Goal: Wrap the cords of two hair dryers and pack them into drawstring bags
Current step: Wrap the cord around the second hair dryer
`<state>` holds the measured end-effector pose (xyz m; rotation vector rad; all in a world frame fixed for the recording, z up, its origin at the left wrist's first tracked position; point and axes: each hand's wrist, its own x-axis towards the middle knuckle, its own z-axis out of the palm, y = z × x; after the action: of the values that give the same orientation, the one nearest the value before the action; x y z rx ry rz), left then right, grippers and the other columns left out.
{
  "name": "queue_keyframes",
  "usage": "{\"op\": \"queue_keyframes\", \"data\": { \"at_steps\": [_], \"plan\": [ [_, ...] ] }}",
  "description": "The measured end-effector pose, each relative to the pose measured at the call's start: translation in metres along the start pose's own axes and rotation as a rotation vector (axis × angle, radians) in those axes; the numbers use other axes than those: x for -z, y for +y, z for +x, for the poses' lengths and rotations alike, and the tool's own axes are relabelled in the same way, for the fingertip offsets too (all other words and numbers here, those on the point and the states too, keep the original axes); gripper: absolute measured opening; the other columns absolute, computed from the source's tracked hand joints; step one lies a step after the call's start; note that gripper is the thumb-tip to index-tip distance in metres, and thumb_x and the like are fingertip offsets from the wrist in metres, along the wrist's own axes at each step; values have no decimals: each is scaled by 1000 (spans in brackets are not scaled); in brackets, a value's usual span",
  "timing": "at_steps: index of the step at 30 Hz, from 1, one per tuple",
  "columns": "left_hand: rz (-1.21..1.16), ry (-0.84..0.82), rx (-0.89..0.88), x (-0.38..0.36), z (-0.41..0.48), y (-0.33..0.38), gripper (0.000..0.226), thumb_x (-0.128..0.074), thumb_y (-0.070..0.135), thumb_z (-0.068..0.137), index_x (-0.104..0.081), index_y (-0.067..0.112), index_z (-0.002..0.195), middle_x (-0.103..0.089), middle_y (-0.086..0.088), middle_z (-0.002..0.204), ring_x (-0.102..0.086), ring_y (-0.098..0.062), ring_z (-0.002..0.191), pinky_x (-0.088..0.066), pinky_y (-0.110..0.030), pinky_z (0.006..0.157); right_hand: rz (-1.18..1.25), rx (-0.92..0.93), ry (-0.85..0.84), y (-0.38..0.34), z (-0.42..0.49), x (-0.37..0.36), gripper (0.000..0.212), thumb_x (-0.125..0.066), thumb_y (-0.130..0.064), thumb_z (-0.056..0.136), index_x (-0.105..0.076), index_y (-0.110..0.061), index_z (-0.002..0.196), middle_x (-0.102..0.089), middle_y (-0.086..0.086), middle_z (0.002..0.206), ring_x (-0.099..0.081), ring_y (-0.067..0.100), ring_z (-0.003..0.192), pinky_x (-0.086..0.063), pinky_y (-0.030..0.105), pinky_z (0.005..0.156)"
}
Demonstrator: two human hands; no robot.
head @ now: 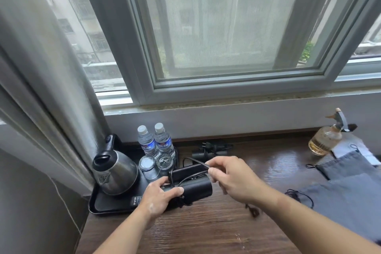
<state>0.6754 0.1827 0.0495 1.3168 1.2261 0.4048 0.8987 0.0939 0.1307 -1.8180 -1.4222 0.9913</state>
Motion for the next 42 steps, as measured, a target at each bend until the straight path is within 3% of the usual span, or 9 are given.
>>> {"op": "queue_keyframes", "data": {
  "at_steps": [3, 6, 9, 14, 18, 29, 34, 37, 42],
  "plan": [
    [-106, 37, -3, -2, 0, 1, 23, -82, 11, 81, -76, 13, 103, -81, -11, 91, -78, -24, 78, -61, -28, 66, 197, -3, 5, 3, -18, -14, 23, -54, -13, 100, -70, -28, 105, -71, 1, 80, -58, 10, 54, -52, 31, 55],
    [-198, 32, 36, -3, 3, 3, 28, -84, 20, 77, -77, 15, 104, -79, -16, 98, -77, -34, 86, -62, -44, 73, 259, 20, 16, 12, -31, -31, 30, -56, -14, 99, -72, -39, 108, -72, 0, 80, -54, 7, 54, -44, 25, 52],
    [-286, -2, 61, -7, 1, 7, 20, -79, 15, 85, -74, 11, 104, -78, -19, 94, -74, -33, 77, -58, -44, 71, 298, 23, 43, 24, -38, -45, 36, -60, -18, 98, -70, -50, 110, -74, -1, 81, -50, 2, 55, -40, 20, 56],
    [-362, -60, 78, -15, 1, 14, 22, -76, 19, 88, -69, 5, 103, -74, -21, 91, -71, -32, 77, -48, -46, 76, 326, -23, 35, 40, -45, -66, 28, -64, -25, 95, -72, -45, 113, -76, -5, 81, -48, 7, 55, -43, 25, 56],
    [-383, -103, 77, -20, 1, 20, 35, -80, 26, 80, -67, 4, 105, -72, -22, 94, -68, -31, 78, -52, -37, 64, 359, -61, 69, 50, -47, -81, 27, -67, -25, 94, -73, -46, 110, -76, -4, 82, -45, 4, 54, -39, 22, 58],
    [-384, -165, 56, -23, 1, 20, 63, -90, 30, 64, -64, 5, 115, -73, -29, 104, -68, -33, 76, -49, -31, 54, 367, -44, 134, 60, -44, -88, 29, -72, -11, 91, -78, -32, 110, -76, -19, 81, -68, -4, 74, -46, 8, 76],
    [-349, -119, 31, -27, 3, 21, 69, -95, 21, 54, -67, 6, 114, -74, -30, 105, -72, -50, 93, -55, -46, 74, 388, -14, 130, 62, -42, -91, 30, -73, -10, 90, -77, -33, 109, -78, -17, 92, -73, 1, 89, -51, 14, 85],
    [-355, -108, 26, -26, 3, 23, 64, -94, 17, 53, -69, 6, 111, -75, -30, 103, -72, -43, 84, -53, -44, 70, 424, -6, 98, 62, -41, -91, 30, -74, -12, 90, -78, -36, 108, -79, -12, 91, -72, 1, 84, -52, 15, 82],
    [-392, -155, 19, -19, 2, 29, 61, -89, 10, 57, -68, 3, 114, -71, -35, 109, -69, -44, 86, -55, -46, 73, 392, -35, -102, 77, -39, -83, 7, -77, -29, 87, -77, -33, 92, -73, -2, 71, -59, 10, 59, -50, 26, 58]
  ]
}}
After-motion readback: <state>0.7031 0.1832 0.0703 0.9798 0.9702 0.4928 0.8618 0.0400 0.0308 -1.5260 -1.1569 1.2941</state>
